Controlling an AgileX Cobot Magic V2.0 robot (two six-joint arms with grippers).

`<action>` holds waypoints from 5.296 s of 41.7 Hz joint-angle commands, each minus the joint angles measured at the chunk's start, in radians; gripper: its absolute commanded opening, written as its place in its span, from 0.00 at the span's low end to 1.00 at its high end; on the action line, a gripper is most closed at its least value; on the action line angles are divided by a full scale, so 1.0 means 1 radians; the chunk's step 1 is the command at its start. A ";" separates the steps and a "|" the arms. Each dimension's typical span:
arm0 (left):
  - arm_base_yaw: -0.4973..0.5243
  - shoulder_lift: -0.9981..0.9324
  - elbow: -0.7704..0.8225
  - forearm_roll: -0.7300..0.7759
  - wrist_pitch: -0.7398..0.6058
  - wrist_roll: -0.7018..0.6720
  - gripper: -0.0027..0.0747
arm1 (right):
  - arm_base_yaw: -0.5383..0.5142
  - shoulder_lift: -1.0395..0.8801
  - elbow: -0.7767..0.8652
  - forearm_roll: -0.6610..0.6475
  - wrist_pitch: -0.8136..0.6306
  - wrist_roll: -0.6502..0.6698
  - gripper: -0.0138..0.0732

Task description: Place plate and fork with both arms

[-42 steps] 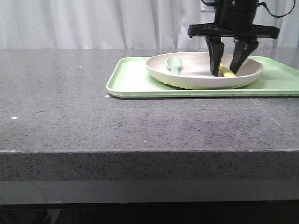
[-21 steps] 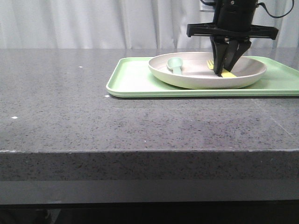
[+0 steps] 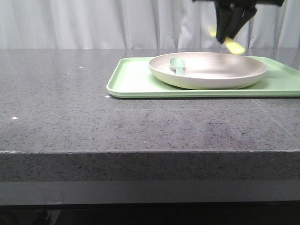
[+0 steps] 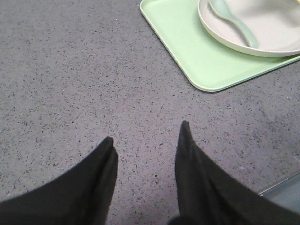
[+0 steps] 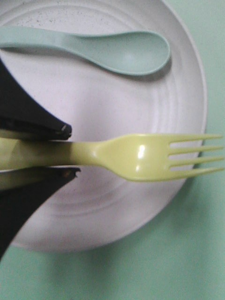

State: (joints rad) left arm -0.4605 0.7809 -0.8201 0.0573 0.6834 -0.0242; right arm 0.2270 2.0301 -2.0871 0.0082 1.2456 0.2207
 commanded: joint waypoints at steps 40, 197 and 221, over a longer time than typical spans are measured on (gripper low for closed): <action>-0.010 -0.005 -0.030 0.001 -0.075 -0.001 0.42 | -0.293 -0.033 0.129 0.177 0.075 -0.221 0.31; -0.013 -0.022 -0.021 -0.004 -0.075 -0.001 0.01 | -0.095 -1.586 1.247 0.072 -0.396 -0.285 0.08; 0.356 -0.582 0.613 -0.022 -0.562 -0.001 0.01 | -0.095 -1.586 1.247 0.072 -0.396 -0.285 0.08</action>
State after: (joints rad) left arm -0.1411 0.2638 -0.2744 0.0530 0.3050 -0.0242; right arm 0.1336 0.4358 -0.8180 0.0872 0.9244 -0.0635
